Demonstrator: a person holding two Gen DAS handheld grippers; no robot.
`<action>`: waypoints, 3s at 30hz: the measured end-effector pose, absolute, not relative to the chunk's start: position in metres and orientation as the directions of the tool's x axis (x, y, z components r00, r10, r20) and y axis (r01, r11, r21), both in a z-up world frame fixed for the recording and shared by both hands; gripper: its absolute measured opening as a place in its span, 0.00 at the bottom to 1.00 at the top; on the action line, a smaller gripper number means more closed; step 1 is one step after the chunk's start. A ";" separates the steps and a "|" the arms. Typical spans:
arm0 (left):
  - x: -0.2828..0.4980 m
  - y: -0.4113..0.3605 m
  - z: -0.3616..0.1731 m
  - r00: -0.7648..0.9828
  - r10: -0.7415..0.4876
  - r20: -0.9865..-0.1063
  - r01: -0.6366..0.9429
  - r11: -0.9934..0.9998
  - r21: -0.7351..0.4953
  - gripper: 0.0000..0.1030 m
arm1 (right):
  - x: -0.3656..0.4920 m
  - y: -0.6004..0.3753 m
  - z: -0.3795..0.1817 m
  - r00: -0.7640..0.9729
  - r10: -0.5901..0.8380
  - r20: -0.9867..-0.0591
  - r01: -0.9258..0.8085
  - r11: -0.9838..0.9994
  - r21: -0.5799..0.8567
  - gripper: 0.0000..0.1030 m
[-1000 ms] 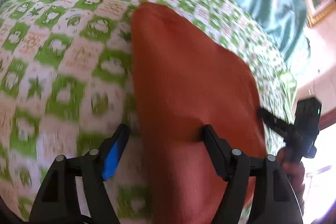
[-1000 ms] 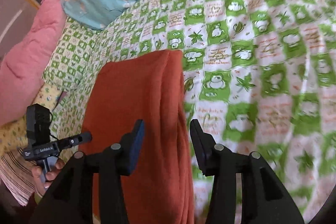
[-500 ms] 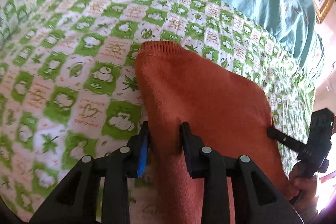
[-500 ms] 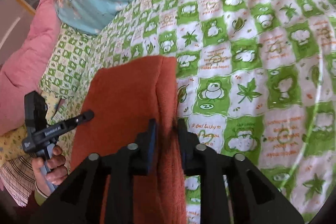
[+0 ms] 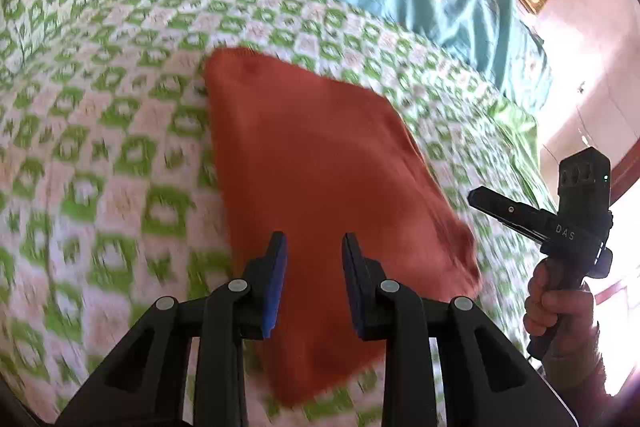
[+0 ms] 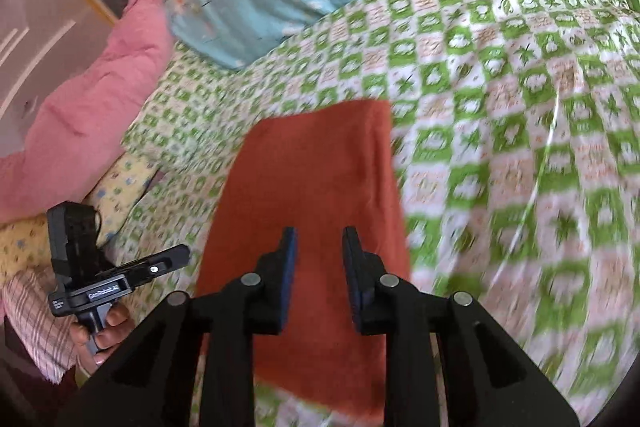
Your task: Fold small clothes
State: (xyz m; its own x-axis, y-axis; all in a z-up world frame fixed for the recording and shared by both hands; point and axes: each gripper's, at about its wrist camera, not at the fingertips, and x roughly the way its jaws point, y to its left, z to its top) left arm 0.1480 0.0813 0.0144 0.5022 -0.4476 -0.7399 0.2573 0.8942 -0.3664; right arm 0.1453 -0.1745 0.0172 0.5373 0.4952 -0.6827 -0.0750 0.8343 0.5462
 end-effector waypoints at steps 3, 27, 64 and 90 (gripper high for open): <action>0.124 0.077 0.007 0.461 -0.472 -0.752 0.280 0.881 -0.381 0.26 | 0.122 -0.168 0.013 0.517 0.500 -0.694 -0.078 0.835 0.544 0.32; 0.082 0.070 -0.020 0.440 -0.328 -0.836 0.259 0.938 -0.232 0.46 | 0.064 -0.173 -0.002 0.517 0.301 -0.801 0.012 0.933 0.359 0.40; 0.040 0.102 -0.015 0.578 0.030 -0.816 0.093 0.990 0.103 0.81 | 0.019 -0.110 0.011 0.502 0.275 -0.820 -0.129 0.961 0.244 0.93; 0.086 0.088 -0.003 0.580 0.036 -0.814 0.121 0.984 0.130 0.85 | 0.079 -0.116 0.017 0.476 0.250 -0.843 -0.166 0.967 0.193 0.97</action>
State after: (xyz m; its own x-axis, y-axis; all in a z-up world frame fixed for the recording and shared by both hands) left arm 0.0861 0.0882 -0.0028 0.5796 0.0357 -0.8141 0.1214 0.9841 0.1296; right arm 0.0794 -0.1160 0.0170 0.4763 0.2501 -0.8430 -0.1659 0.9670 0.1932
